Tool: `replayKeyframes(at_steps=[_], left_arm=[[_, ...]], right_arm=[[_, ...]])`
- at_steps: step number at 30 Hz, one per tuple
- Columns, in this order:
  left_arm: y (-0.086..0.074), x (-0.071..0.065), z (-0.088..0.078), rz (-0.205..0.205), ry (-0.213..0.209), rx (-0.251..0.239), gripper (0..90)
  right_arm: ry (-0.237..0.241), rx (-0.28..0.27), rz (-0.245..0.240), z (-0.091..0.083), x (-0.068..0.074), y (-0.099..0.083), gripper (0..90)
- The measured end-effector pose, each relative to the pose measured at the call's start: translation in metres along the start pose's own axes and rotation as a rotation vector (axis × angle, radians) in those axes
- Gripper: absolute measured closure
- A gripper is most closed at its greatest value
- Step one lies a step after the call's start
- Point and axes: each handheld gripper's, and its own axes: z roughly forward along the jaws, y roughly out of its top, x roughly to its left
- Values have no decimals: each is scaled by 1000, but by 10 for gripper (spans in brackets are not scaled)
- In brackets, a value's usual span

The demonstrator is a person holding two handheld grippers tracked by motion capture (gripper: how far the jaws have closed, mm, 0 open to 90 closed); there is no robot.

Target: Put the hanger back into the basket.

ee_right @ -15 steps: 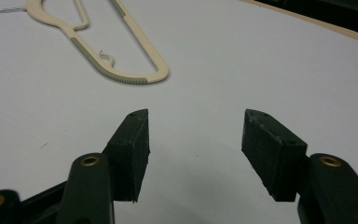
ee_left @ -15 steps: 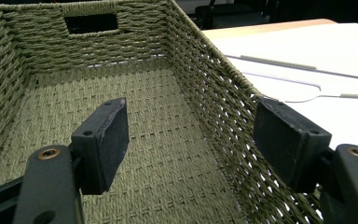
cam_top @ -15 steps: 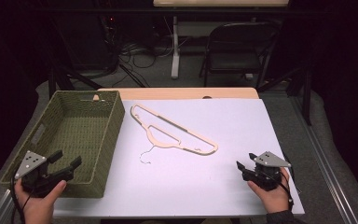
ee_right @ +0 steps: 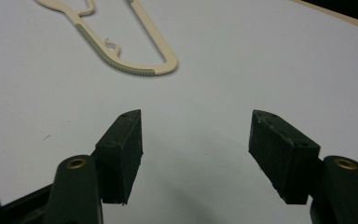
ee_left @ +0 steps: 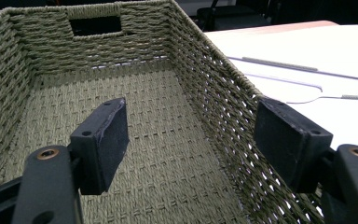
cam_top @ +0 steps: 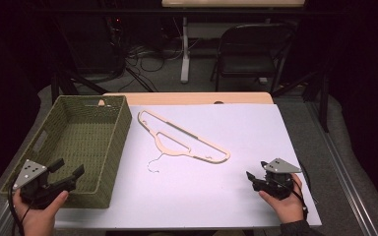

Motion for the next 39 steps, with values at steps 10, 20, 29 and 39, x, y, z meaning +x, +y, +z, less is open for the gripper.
replayKeyframes(at_steps=[10, 20, 29, 39], left_arm=[[-1, 0, 0, -2, 5, 3, 266], [0, -4, 3, 12, -13, 18, 266], [1, -3, 1, 8, -11, 15, 267], [1, -2, 1, 2, -13, 17, 268]], right_arm=[[3, 19, -8, 1, 0, 1, 352], [5, 76, -41, 11, -1, 17, 357], [71, 147, -151, 27, 9, 57, 389], [123, 201, -158, 43, 13, 91, 430]])
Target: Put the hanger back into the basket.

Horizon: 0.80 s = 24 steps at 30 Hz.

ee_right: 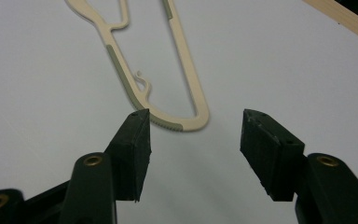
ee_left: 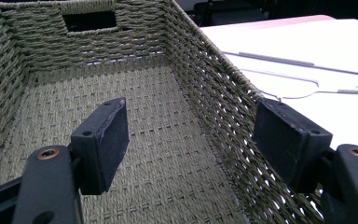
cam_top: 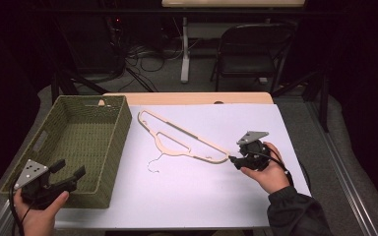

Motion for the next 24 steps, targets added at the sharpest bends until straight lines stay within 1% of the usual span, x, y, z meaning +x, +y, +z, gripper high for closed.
replayKeyframes(at_steps=[1, 2, 3, 4, 6, 7, 8, 9, 10, 11, 12, 13, 14, 15, 17, 18, 19, 20, 21, 22, 23, 24], left_arm=[[0, 0, 0, 0, -1, 1, 268], [0, 0, 0, 1, -1, 1, 268], [0, 0, 0, 0, -1, 1, 269], [0, 0, 0, 0, -1, 1, 269], [0, 0, 0, -1, -2, 1, 269], [1, 0, 0, -1, -2, 3, 269], [0, 0, 0, 0, -3, 4, 269], [0, -1, 0, 2, -3, 4, 269], [0, -1, 0, 3, -4, 5, 269], [0, -1, 0, 3, -4, 5, 269], [0, 0, 0, 2, -4, 5, 269], [0, 0, 0, 1, -5, 4, 269], [0, 0, 0, 0, -5, 4, 270], [0, 0, 0, 0, -5, 4, 270], [0, 0, 0, 1, -5, 5, 270], [0, 0, 0, 0, -6, 4, 271], [0, 0, 0, 1, -6, 7, 271], [0, 0, 1, 1, -7, 8, 271], [0, 0, 1, 1, -8, 9, 271], [0, 0, 1, 1, -8, 10, 271], [0, 0, 1, 1, -8, 10, 271], [0, 0, 1, 1, -9, 10, 271]], right_arm=[[12, 8, -10, 2, -1, 8, 432], [13, 27, -16, 1, -1, 11, 432], [26, 17, -22, 3, -1, 15, 432], [32, 20, -24, 5, -1, 19, 433], [37, 14, -33, 7, -1, 22, 436], [48, 29, -40, 8, 0, 26, 437], [69, 71, -56, 9, 0, 33, 437], [66, 62, -64, 11, 0, 35, 437], [73, 73, -71, 13, 0, 38, 437], [73, 73, -71, 13, 0, 38, 437], [86, 93, -77, 15, 0, 42, 436], [91, 87, -87, 18, 1, 45, 435], [98, 98, -97, 20, 1, 47, 433], [100, 128, -114, 19, 1, 50, 431], [106, 138, -118, 21, 2, 53, 425], [107, 163, -142, 25, 4, 59, 425], [108, 129, -141, 29, 6, 59, 425], [108, 129, -141, 29, 6, 59, 425], [114, 164, -172, 34, 9, 66, 440], [120, 180, -178, 36, 10, 68, 457], [120, 180, -178, 36, 10, 68, 457], [127, 191, -186, 39, 12, 70, 467]])
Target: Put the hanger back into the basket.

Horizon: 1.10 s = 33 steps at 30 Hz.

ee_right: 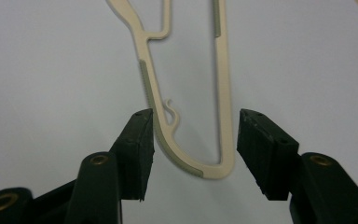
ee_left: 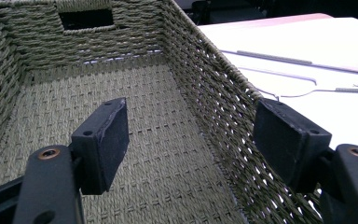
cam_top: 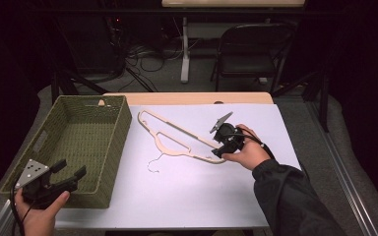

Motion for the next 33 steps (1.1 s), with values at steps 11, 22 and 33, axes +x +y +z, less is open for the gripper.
replayKeyframes(at_steps=[11, 22, 33], left_arm=[[0, 2, 0, -3, 1, -3, 272], [-1, 1, 1, -5, -3, 0, 273], [-1, 1, 2, -4, -5, 5, 273]], right_arm=[[62, 61, -49, 26, 12, 27, 533], [102, 172, -88, 42, 11, 40, 610], [134, 260, -93, 59, 7, 43, 662]])
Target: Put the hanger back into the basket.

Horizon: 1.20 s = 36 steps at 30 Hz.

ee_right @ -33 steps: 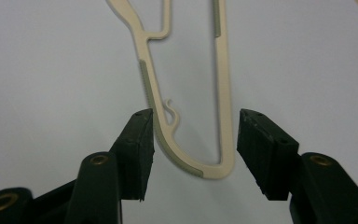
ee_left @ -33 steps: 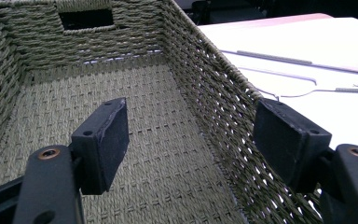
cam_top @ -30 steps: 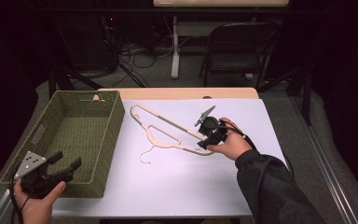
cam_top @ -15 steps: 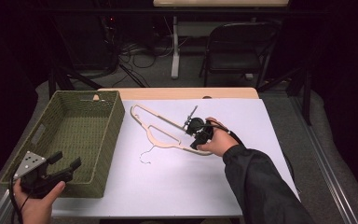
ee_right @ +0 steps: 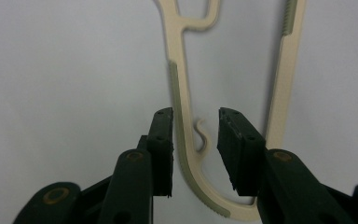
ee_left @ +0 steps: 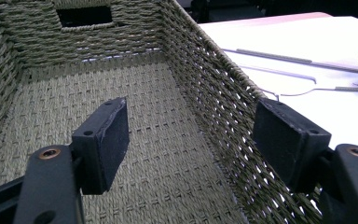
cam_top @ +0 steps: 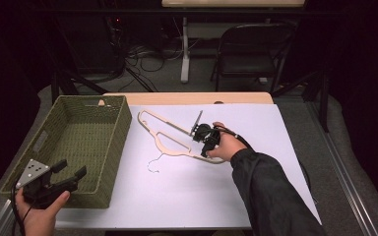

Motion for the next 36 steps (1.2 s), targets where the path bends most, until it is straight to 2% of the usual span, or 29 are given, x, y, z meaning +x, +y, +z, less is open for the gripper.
replayKeyframes(at_steps=[1, 5, 7, 15, 21, 27, 33, 35, 36], left_arm=[[0, 0, 0, 0, 0, -1, 274], [0, 0, 1, 1, -2, 0, 274], [0, 0, 1, 0, -2, -1, 274], [0, 1, 1, 0, 1, 3, 274], [-1, 1, 1, -2, 1, 2, 275], [-1, 0, 1, -1, -1, 1, 275], [-2, 1, 0, -6, 2, 0, 275], [-2, 1, 0, -5, 3, 1, 275], [-2, 1, 0, -5, 3, 1, 275]], right_arm=[[-17, 44, -23, 1, -1, 3, 661], [4, 66, -34, 4, -2, 10, 659], [-3, 95, -52, 7, -1, 14, 659], [11, 112, -92, 17, 4, 26, 670], [8, 159, -135, 31, 7, 29, 674], [7, 163, -153, 36, 8, 28, 681], [10, 169, -149, 39, 7, 28, 691], [12, 191, -154, 40, 7, 29, 692], [15, 180, -152, 41, 8, 29, 698]])
